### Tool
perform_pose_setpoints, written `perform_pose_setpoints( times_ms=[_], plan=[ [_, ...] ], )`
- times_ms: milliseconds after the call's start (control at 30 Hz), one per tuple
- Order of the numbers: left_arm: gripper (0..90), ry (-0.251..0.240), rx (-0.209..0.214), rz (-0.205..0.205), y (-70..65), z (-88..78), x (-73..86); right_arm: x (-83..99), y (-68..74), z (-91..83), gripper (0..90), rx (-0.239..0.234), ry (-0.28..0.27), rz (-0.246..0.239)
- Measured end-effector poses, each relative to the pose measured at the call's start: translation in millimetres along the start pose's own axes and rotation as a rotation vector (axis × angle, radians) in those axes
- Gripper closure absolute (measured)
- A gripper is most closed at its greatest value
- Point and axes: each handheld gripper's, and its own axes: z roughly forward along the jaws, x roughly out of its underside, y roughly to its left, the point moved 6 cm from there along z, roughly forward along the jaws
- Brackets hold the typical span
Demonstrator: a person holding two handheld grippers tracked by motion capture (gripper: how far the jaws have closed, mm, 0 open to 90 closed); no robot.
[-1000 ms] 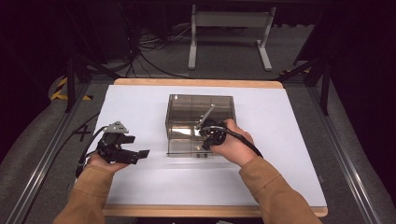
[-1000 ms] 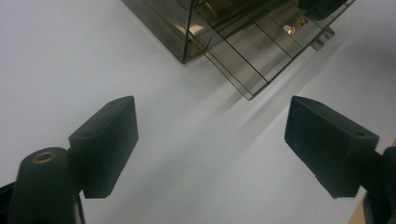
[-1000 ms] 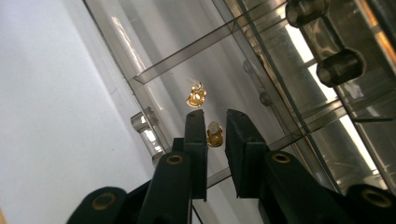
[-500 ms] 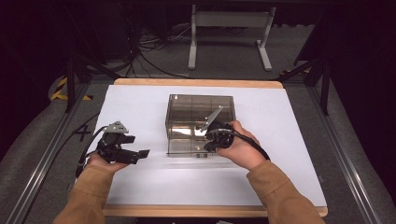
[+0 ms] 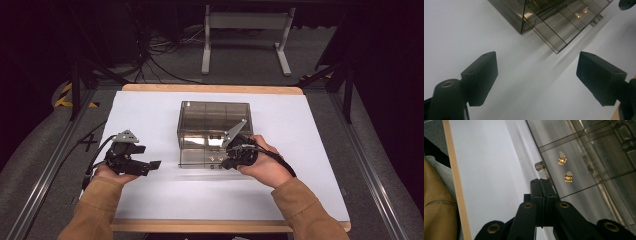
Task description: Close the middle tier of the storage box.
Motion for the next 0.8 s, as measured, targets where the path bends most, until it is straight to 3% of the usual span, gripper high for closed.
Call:
perform_pose_setpoints(
  times_ms=[467,800],
  plan=[
    [17.9,-0.003,-0.002,0.000,-0.1,-0.4,-0.7,11.3,11.2,15.7,90.0,-0.037,0.009,-0.076],
    [17.9,-0.001,-0.001,0.003,-0.3,0.1,-0.6,17.5,14.5,25.1,90.0,-0.053,0.027,-0.087]
  ],
)
